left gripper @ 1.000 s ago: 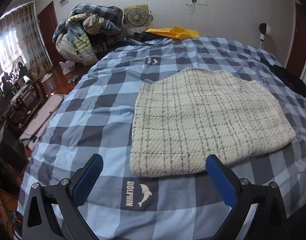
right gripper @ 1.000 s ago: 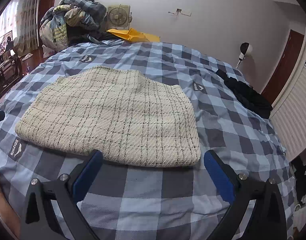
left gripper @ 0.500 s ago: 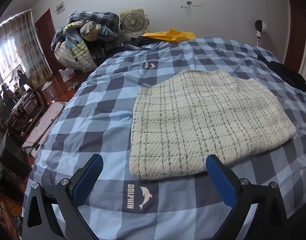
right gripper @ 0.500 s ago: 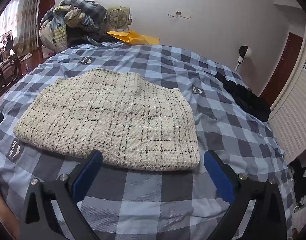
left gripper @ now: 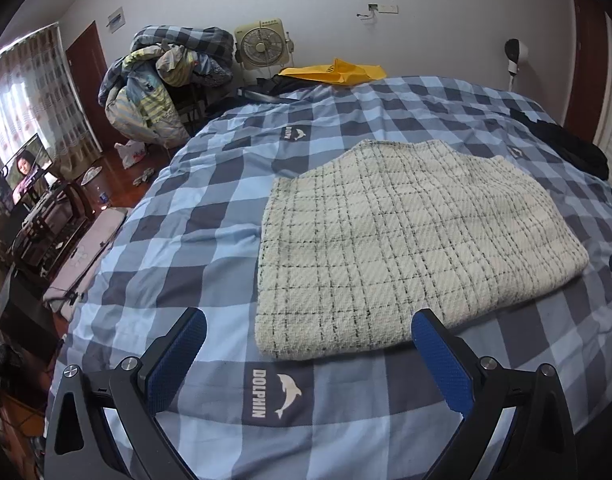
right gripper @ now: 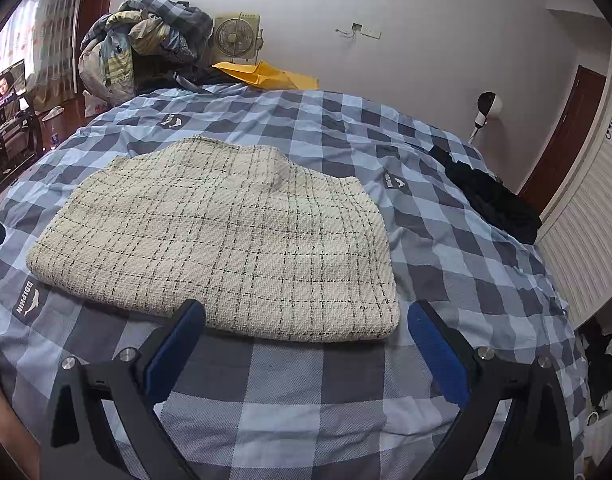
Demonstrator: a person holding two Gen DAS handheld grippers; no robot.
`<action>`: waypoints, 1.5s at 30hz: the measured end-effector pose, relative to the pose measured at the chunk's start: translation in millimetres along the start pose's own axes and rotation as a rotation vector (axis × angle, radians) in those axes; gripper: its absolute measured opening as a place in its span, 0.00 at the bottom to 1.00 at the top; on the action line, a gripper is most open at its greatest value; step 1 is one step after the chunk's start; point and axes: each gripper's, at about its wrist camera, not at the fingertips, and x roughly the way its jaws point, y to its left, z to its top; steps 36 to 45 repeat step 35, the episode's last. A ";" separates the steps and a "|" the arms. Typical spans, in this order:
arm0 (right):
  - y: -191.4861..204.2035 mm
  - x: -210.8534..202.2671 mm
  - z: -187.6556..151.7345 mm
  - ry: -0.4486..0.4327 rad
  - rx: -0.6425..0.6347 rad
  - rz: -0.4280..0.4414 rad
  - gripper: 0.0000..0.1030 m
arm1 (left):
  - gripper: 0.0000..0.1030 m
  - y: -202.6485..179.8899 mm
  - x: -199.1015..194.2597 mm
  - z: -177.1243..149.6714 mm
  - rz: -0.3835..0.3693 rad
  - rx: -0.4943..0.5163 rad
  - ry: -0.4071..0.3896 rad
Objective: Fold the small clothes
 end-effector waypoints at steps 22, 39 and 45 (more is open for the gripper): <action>-0.8 0.5 0.3 0.002 -0.001 0.001 0.96 | 1.00 -10.2 -3.8 -1.3 0.002 0.038 -0.028; -1.4 0.7 0.3 0.004 -0.002 0.000 0.96 | 1.00 -10.1 -8.1 -2.8 -0.046 0.023 -0.053; -1.4 0.7 0.3 0.004 -0.002 0.000 0.96 | 1.00 -10.1 -8.1 -2.8 -0.046 0.023 -0.053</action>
